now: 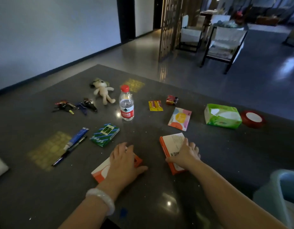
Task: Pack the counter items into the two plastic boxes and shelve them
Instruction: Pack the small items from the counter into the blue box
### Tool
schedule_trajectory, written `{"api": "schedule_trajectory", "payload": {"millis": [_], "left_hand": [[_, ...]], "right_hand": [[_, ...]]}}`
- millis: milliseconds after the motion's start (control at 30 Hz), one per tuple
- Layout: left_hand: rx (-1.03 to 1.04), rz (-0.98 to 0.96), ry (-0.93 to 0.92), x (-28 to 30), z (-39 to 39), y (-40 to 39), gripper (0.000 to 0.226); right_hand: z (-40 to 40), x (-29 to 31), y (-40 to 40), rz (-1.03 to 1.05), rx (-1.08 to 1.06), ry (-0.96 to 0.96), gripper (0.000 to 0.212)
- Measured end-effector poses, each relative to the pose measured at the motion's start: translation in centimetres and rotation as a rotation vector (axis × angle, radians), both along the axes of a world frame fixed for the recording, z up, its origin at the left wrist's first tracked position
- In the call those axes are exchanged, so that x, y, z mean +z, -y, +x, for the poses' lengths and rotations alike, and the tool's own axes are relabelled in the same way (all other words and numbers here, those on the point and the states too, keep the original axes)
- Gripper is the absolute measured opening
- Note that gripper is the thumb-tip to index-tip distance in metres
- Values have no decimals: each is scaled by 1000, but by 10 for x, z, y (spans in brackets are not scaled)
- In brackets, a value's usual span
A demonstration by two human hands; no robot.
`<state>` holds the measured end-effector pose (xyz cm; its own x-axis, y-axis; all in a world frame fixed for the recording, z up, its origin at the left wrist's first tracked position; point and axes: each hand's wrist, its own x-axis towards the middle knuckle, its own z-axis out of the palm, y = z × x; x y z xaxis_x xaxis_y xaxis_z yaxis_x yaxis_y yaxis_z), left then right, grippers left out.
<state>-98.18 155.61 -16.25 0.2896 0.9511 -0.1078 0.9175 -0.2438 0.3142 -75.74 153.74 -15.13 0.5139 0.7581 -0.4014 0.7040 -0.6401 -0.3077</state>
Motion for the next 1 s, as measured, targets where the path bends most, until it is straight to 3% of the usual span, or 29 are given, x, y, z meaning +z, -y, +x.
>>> {"api": "schedule_trajectory", "payload": {"millis": [333,500,733,1000], "left_hand": [[124,-96,-137,-5,-18,1,98],[43,-130,-170,-6,-19,-4,100],[-49,-85,-68,1,9,-15,109],[-175,67,78,29,70,-13,110]], "right_hand": [[-4,-4,7,-5,49,7,127],[-2,-1,12,-18,62,2,128],[8,11,26,94,21,-26,124],[64,78,56,373,-21,59,119]]}}
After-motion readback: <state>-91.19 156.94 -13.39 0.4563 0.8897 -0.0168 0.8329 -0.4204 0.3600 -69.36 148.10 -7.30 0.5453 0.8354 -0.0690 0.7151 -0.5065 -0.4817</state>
